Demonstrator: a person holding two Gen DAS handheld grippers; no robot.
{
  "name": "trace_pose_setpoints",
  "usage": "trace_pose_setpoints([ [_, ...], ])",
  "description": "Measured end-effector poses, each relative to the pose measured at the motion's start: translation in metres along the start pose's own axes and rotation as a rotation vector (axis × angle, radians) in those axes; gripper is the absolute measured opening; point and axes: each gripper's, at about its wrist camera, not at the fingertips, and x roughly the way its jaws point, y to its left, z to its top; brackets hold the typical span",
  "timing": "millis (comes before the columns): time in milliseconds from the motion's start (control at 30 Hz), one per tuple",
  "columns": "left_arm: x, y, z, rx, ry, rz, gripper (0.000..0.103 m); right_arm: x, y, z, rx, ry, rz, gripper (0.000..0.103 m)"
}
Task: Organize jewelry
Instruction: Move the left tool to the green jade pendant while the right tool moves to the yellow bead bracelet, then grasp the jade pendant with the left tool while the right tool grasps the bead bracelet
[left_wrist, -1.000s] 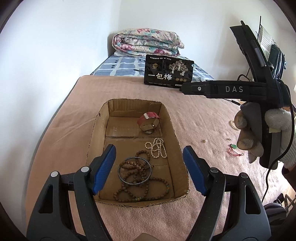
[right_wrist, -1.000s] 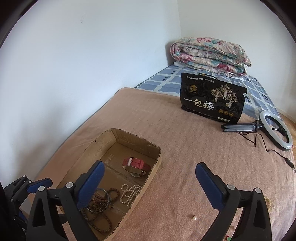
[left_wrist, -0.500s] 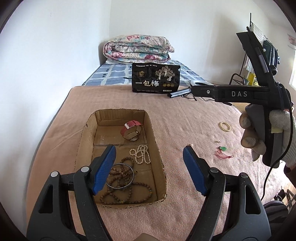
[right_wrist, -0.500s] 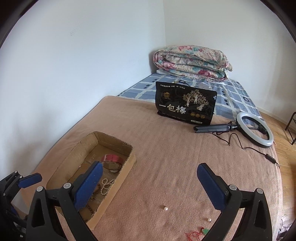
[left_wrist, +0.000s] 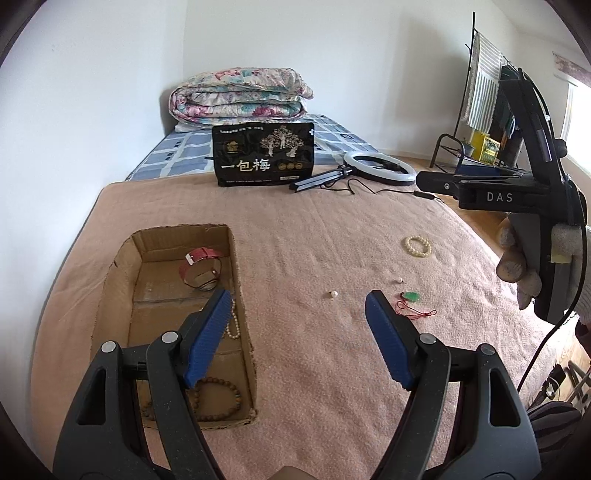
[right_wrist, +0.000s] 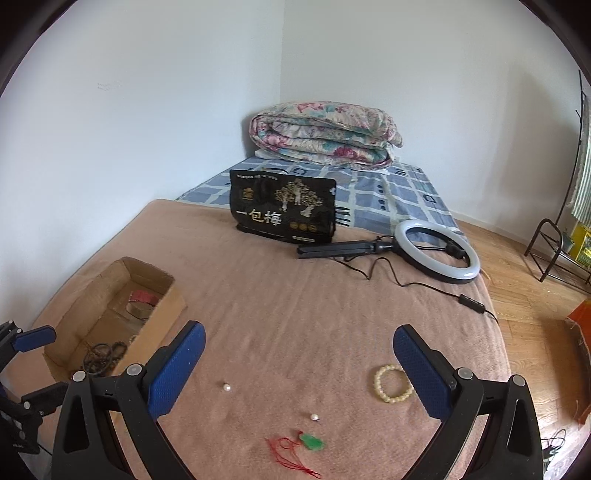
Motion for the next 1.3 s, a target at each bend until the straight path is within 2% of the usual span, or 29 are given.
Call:
trace_pose_setpoints([
  [433,0.057,-0.055,0.004,0.05,0.081,-0.123,0.077,0.005,-0.102,-0.044,0.127,0.062,-0.081,0.103],
  [633,0.086,-0.079,0.006,0.05,0.126,-0.191,0.077,0.022,-0.128,-0.06,0.153,0.115,-0.102,0.103],
  [800,0.11,-0.101,0.005,0.087,0.165,-0.228,0.077,0.043,-0.147,-0.073,0.198,0.168,-0.101,0.102],
  [933,0.129,-0.114,-0.001,0.098,0.21,-0.248,0.076,0.061,-0.159,-0.081,0.232,0.213,-0.086,0.096],
  [1033,0.146,-0.121,-0.006,0.099,0.251,-0.258,0.068,0.073,-0.164,-0.086,0.249,0.243,-0.085,0.09],
  [1167,0.164,-0.13,-0.012,0.105,0.277,-0.251,0.066,0.087,-0.17,-0.09,0.274,0.274,-0.075,0.083],
  [1300,0.176,-0.138,-0.017,0.113,0.295,-0.243,0.06,0.098,-0.174,-0.093,0.293,0.293,-0.063,0.075],
])
